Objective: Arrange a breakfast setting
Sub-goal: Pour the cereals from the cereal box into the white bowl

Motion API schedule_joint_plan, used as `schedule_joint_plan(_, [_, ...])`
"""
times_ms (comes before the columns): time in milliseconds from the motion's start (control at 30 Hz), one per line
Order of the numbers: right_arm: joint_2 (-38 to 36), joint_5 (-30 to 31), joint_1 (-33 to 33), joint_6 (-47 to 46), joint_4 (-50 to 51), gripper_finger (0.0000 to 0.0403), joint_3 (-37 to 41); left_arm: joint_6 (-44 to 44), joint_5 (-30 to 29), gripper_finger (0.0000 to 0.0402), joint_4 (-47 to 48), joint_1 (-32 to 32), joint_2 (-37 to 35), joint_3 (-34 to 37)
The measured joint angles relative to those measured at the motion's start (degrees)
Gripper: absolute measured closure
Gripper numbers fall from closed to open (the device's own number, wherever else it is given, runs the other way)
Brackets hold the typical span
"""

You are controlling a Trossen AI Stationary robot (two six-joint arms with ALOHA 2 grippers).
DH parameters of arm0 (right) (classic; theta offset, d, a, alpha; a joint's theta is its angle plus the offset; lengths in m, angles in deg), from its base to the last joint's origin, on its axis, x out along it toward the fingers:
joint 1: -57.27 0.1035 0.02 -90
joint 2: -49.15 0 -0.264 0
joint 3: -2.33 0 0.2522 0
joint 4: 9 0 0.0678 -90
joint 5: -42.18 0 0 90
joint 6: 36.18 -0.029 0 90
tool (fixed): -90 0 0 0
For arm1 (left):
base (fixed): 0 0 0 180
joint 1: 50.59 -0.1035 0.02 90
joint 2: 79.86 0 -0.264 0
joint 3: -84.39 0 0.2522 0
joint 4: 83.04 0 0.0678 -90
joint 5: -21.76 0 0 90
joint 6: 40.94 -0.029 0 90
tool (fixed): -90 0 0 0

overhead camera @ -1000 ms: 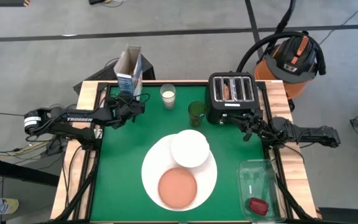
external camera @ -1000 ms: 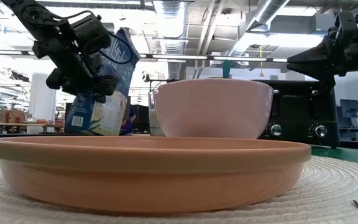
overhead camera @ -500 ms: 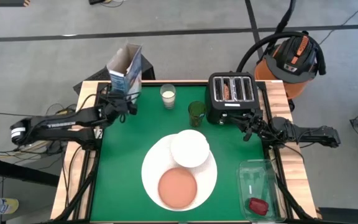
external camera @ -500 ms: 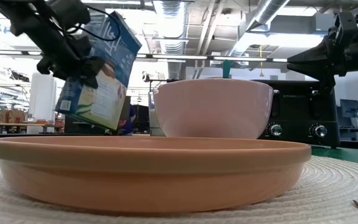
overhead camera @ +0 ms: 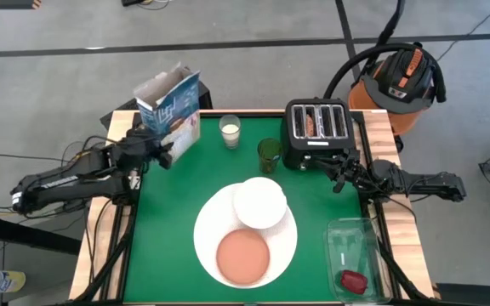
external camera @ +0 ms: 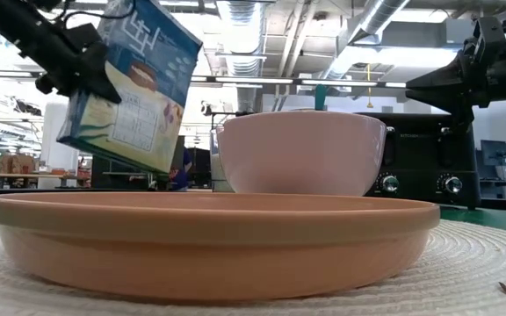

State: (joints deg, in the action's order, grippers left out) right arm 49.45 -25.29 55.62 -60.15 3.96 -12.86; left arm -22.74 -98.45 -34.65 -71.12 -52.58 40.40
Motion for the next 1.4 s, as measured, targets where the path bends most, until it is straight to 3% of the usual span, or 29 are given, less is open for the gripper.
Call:
schedule_joint_plan(667, [0.0,0.0,0.0,0.0,0.0,0.0296,0.0,-14.4,22.2,0.0177,12.5,0.0,-2.3,-19.2])
schedule_joint_plan(967, [0.0,0.0,0.0,0.0,0.0,0.0296,0.0,-18.8,23.1,0.0176,15.8,0.0,1.1,-29.7])
schedule_joint_plan(1200, [0.0,0.0,0.0,0.0,0.0,0.0296,0.0,-23.6,27.6,0.0175,22.3,0.0,7.7,-37.5])
schedule_joint_plan(1400, [0.0,0.0,0.0,0.0,0.0,0.0296,0.0,-29.3,25.4,0.0174,29.8,0.0,13.8,-45.0])
